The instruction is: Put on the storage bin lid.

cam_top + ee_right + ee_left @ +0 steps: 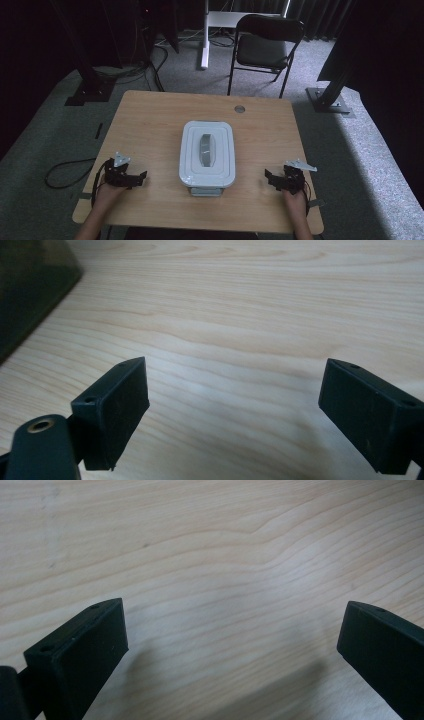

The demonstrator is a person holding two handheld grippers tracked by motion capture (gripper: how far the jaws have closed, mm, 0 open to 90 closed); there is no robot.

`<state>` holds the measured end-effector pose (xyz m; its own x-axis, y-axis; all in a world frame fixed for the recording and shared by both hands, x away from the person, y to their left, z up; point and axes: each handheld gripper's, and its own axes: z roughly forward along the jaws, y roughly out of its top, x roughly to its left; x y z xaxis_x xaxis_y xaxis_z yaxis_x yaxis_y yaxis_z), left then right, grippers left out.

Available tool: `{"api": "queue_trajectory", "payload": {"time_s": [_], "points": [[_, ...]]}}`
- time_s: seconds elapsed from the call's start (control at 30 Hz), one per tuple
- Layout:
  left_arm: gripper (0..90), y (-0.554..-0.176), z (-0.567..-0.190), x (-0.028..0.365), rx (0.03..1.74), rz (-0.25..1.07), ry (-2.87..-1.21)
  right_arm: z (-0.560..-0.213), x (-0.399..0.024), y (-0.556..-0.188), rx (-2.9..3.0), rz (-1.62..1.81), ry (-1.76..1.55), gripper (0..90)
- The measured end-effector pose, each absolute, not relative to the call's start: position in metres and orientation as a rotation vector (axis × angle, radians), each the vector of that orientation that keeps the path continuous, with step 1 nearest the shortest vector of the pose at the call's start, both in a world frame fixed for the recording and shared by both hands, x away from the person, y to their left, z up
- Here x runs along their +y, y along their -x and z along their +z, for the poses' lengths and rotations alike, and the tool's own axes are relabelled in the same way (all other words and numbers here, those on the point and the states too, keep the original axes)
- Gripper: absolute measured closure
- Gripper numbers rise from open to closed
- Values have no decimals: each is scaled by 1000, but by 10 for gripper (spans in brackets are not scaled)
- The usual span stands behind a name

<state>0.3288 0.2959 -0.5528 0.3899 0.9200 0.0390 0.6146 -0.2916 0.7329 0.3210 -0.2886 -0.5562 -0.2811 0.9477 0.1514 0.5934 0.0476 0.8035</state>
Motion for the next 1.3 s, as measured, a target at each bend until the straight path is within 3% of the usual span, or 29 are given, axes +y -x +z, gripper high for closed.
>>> {"api": "queue_trajectory", "payload": {"time_s": [0.73,1.3], "points": [[4,-307,-555,332,1555,693,-1936,-566,-319,-295,1736,1032,-1732,117],[3,-296,-558,337,1661,717,-1844,-568,-315,-280,1742,808,-1721,118]]}}
